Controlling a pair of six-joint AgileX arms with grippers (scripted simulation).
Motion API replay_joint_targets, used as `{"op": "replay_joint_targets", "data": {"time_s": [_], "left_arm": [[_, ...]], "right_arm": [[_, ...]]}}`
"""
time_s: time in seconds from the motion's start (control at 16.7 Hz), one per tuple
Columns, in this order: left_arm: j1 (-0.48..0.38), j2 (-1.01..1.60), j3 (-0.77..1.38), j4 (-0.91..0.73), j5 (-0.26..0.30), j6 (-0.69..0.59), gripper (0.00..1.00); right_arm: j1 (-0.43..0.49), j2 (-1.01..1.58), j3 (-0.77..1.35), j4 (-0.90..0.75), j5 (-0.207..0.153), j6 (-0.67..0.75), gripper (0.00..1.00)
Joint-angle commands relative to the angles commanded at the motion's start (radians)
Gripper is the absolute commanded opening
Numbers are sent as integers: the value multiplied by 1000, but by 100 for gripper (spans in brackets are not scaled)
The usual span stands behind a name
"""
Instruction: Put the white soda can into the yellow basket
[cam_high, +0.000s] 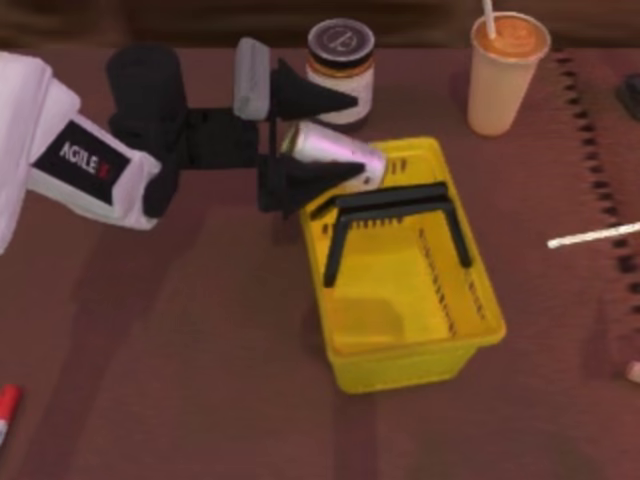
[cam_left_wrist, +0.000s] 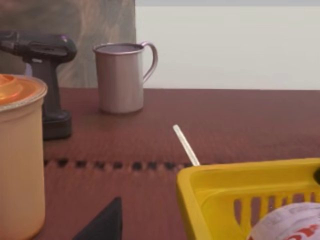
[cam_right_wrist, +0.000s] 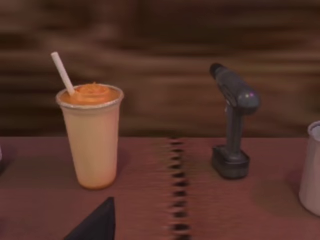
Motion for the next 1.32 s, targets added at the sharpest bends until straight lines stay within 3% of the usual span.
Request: {"op": "replay_joint_targets", "data": {"time_s": [0.3,0.6,0.84,1.32], "left_arm": [[2,-23,-6,-10,-14,-7,100],[47,-222,-75,-94,-130,-65,100],[102,-526,-191,-213,-291,-119,100],[216,-1355,-579,-538,-718,-167,100]], "right_arm": [[10,28,27,-19,-1,-13,100],[79,262,255,-172,-4,-123,100],[164,570,554,-375,-1,-267,100],[377,1320,1280,-867,1,-618,100]]}}
